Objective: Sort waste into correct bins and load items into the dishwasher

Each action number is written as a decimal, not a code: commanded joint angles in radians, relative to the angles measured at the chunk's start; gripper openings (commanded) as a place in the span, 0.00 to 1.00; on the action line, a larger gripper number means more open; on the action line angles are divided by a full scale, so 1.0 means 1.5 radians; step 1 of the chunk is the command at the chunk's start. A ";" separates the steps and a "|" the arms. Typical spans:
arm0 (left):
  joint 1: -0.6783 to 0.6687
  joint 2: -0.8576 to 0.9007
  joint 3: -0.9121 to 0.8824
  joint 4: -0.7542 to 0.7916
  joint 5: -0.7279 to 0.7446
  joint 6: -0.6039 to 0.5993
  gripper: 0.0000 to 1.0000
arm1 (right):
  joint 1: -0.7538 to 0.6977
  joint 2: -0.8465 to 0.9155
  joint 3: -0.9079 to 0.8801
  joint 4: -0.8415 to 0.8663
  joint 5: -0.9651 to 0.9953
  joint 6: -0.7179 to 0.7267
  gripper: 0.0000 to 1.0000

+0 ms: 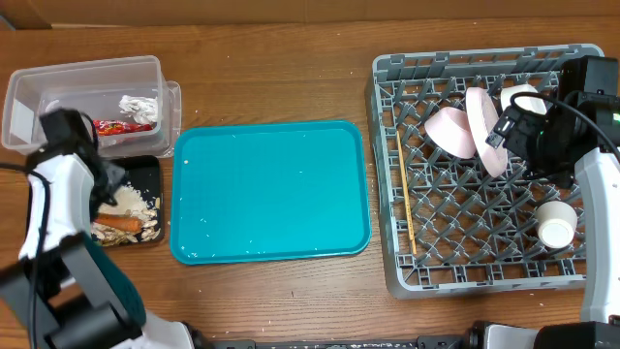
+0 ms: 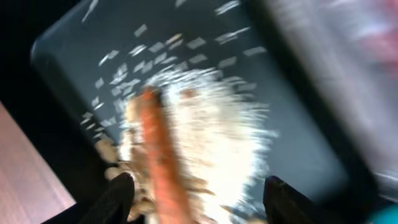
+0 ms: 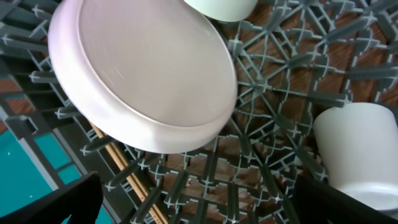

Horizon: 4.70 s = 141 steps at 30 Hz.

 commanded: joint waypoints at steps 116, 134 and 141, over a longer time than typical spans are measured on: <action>-0.321 -0.820 -0.242 -0.180 0.241 0.264 1.00 | 0.201 -0.989 -0.993 0.813 -0.061 -0.248 1.00; -0.321 -0.820 -0.242 -0.180 0.241 0.264 1.00 | 0.201 -0.989 -0.993 0.813 -0.061 -0.248 1.00; -0.321 -0.820 -0.242 -0.180 0.241 0.264 1.00 | 0.201 -0.989 -0.993 0.813 -0.061 -0.248 1.00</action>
